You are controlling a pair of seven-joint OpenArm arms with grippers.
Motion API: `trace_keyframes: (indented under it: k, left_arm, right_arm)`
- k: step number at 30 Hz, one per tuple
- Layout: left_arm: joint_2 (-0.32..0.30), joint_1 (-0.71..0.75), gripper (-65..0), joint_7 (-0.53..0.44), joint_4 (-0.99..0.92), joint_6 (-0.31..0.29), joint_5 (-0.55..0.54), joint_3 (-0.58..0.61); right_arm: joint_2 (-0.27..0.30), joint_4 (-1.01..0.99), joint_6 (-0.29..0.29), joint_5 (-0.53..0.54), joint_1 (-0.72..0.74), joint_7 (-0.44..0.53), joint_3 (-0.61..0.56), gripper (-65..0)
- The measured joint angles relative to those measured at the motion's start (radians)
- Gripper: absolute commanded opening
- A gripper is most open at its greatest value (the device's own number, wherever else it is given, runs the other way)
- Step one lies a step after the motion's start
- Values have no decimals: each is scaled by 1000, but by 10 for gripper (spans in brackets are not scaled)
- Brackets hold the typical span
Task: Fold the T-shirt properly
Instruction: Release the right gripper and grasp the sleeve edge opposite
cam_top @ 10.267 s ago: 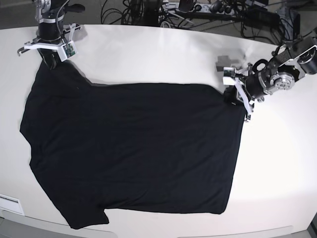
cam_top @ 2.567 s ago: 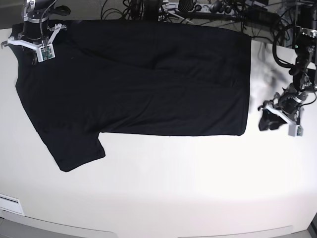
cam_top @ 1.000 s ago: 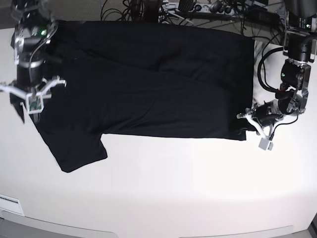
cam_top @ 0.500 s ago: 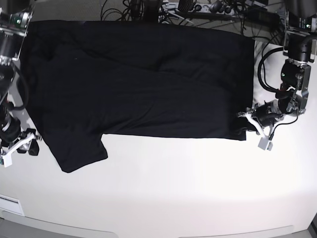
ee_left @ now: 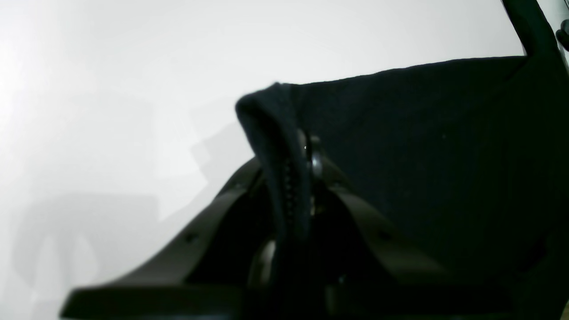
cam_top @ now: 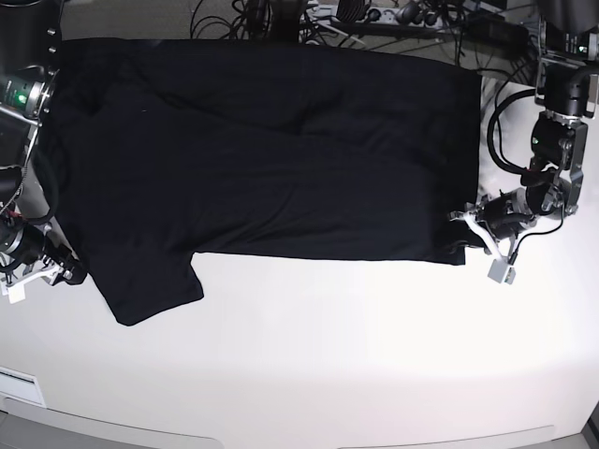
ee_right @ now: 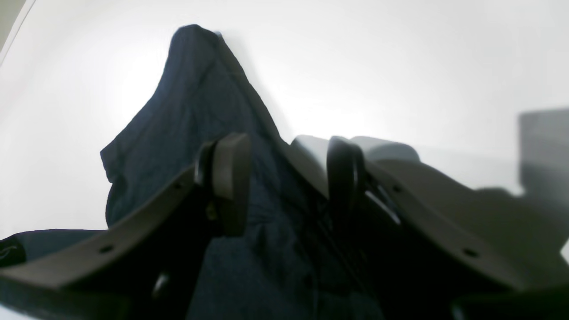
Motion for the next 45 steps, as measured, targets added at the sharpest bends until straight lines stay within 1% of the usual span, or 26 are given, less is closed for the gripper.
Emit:
trace_keyframes:
  k: [2, 4, 6, 10, 14, 18, 19, 23, 28, 29, 30, 31, 33, 34, 36, 37, 38, 39, 40, 41, 43, 45]
  left_arm:
    - [0, 0, -650, 0, 0, 0, 0, 0]
    - [0, 0, -650, 0, 0, 0, 0, 0]
    - [0, 0, -650, 0, 0, 0, 0, 0]
    - [0, 0, -650, 0, 0, 0, 0, 0]
    - [0, 0, -650, -1, 0, 0, 0, 0]
    - [0, 0, -650, -1, 0, 0, 0, 0]
    - [0, 0, -650, -1, 0, 0, 0, 0]
    - [0, 0, -650, -1, 0, 0, 0, 0]
    - [0, 0, -650, -1, 0, 0, 0, 0]
    - [0, 0, -650, -2, 0, 0, 0, 0]
    - [1, 0, -650, -2, 0, 0, 0, 0]
    - [0, 0, -650, -2, 0, 0, 0, 0]
    - [0, 0, -650, -2, 0, 0, 0, 0]
    - [0, 0, -650, -3, 0, 0, 0, 0]
    - [1, 0, -650, -5, 0, 0, 0, 0]
    - [0, 0, -650, -6, 0, 0, 0, 0]
    - [0, 0, -650, -6, 0, 0, 0, 0]
    - [0, 0, -650, -7, 0, -3, 1, 0]
    - [1, 0, -650, -9, 0, -8, 4, 0]
    - [0, 0, -650, -10, 0, -29, 8, 0]
    - [0, 0, -650, -12, -1, -45, 13, 0]
    - [0, 0, -650, -12, -2, -50, 12, 0]
  right_arm:
    - [0, 0, 0, -10, -1, 28, 0, -343]
    - [-1, 0, -13, -28, 0, 34, 0, -343]
    - [-6, 0, -14, -31, -1, 35, 0, -343]
    - [-35, 0, -16, -36, 0, 36, 0, -343]
    - [-55, 0, -43, -133, 2, 108, 0, -343]
    - [-61, 0, -54, -144, 5, 119, 0, -343]
    - [-62, 0, -53, -143, 5, 119, 0, -343]
    - [-80, 0, -14, -138, 4, 123, 1, -343]
    - [-106, 0, 19, -136, 5, 126, 2, -348]
    - [-106, 0, 27, -136, 5, 126, 2, -362]
    - [-105, 0, 28, -136, 5, 126, 2, -397]
    - [-105, 0, 34, -137, 5, 121, 2, -457]
    - [-105, 0, 33, -144, 2, 115, 2, -630]
    - [-105, 0, 33, -146, 1, 111, 2, -650]
    - [-103, 0, 43, -139, 0, 109, 2, -650]
    - [-100, -1, 80, -114, -1, 105, 2, -650]
    - [-94, -1, 135, -77, -1, 92, 2, -650]
    - [-91, 1, 171, -40, -1, 68, 2, -650]
    - [-89, 10, 182, -5, 0, 40, 2, -650]
    - [-87, 19, 179, 25, 0, 7, 2, -650]
    - [-86, 35, 179, 104, -1, -79, 2, -650]
    - [-85, 40, 182, 182, -1, -145, 0, -650]
